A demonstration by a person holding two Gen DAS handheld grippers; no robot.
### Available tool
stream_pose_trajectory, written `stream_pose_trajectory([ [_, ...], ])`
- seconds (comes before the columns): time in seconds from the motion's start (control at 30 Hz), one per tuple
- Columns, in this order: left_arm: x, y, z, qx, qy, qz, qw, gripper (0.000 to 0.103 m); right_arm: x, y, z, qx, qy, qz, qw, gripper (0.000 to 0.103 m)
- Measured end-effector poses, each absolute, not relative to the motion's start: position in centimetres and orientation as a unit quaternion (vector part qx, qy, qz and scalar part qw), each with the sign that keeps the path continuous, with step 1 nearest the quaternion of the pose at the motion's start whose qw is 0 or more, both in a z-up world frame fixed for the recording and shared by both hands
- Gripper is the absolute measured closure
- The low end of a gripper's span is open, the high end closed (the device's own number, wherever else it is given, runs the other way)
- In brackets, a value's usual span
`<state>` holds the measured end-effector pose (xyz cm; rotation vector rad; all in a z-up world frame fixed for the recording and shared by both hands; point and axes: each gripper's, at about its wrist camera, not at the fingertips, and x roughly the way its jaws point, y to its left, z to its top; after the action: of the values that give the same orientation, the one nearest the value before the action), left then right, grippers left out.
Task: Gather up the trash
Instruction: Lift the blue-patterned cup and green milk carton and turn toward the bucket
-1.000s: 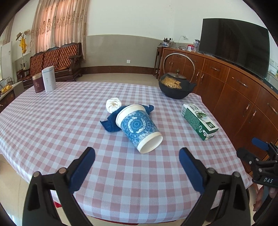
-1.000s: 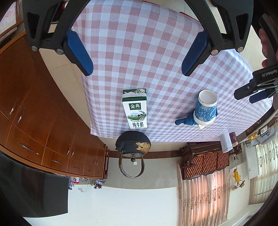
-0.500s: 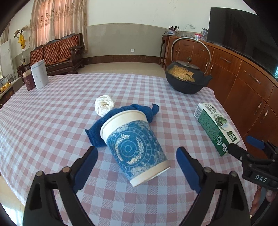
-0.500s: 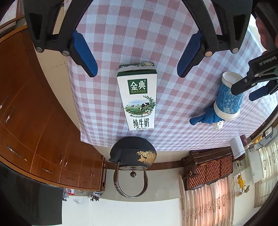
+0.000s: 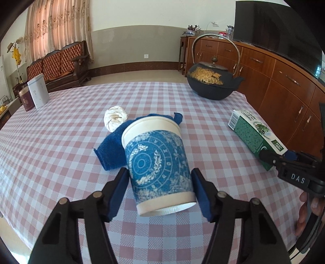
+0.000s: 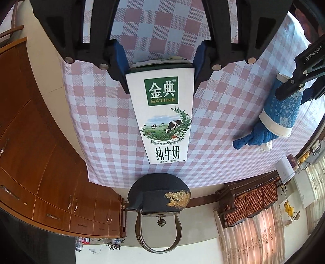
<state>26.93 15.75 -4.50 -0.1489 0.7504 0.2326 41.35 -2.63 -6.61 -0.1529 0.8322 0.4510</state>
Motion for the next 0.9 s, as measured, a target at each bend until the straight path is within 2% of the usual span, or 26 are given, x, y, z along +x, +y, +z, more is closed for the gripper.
stream_pose_trajectory([
  [0.47, 24.2, 14.4, -2.7, -0.064, 0.332, 0.084, 0.937, 0.042, 36.2, -5.1, -3.4, -0.071, 0.339, 0.205, 0.916, 0.047],
  [0.9, 21.2, 10.3, -0.8, -0.041, 0.315, 0.038, 0.947, 0.042, 29.7, -10.4, -1.0, -0.054, 0.315, 0.179, 0.931, 0.047],
])
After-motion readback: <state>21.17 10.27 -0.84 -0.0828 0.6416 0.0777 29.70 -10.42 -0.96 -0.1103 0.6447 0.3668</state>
